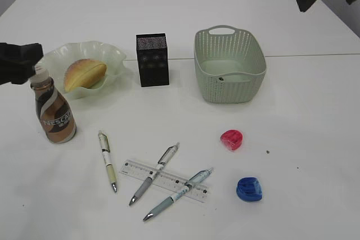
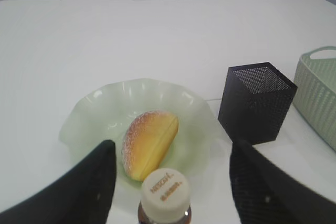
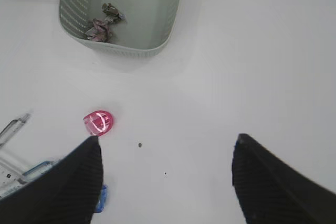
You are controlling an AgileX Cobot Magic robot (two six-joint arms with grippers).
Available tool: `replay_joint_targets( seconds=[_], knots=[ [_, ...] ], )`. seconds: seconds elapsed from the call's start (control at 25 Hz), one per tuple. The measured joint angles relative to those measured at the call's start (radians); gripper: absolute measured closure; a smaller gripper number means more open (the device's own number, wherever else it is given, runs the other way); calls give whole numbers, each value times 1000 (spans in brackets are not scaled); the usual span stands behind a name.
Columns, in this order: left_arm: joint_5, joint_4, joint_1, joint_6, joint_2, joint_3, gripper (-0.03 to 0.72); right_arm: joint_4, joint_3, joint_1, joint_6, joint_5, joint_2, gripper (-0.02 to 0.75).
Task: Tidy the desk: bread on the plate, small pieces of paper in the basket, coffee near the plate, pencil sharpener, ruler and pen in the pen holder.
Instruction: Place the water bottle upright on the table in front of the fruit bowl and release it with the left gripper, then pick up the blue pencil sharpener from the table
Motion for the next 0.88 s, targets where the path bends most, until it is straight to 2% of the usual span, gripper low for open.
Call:
replay_joint_targets(
  seconds=[0.08, 0.24, 0.44, 0.56, 0.72, 0.88],
  knots=[
    [143, -10, 0, 0, -111, 0, 197, 19, 0, 0, 0, 0, 0, 174],
    [544, -55, 0, 0, -271, -35, 199, 73, 2, 0, 2, 0, 0, 174],
    [1045, -66, 0, 0, -372, -151, 209, 100, 59, 0, 19, 0, -2, 174],
    [1273, -61, 0, 0, -393, -241, 213, 123, 156, 0, 30, -3, -2, 174],
    [1479, -54, 0, 0, -397, -356, 213, 170, 298, 0, 37, -8, -2, 174],
    [1553, -52, 0, 0, -397, -433, 218, 243, 420, 0, 54, -13, -2, 174]
  ],
)
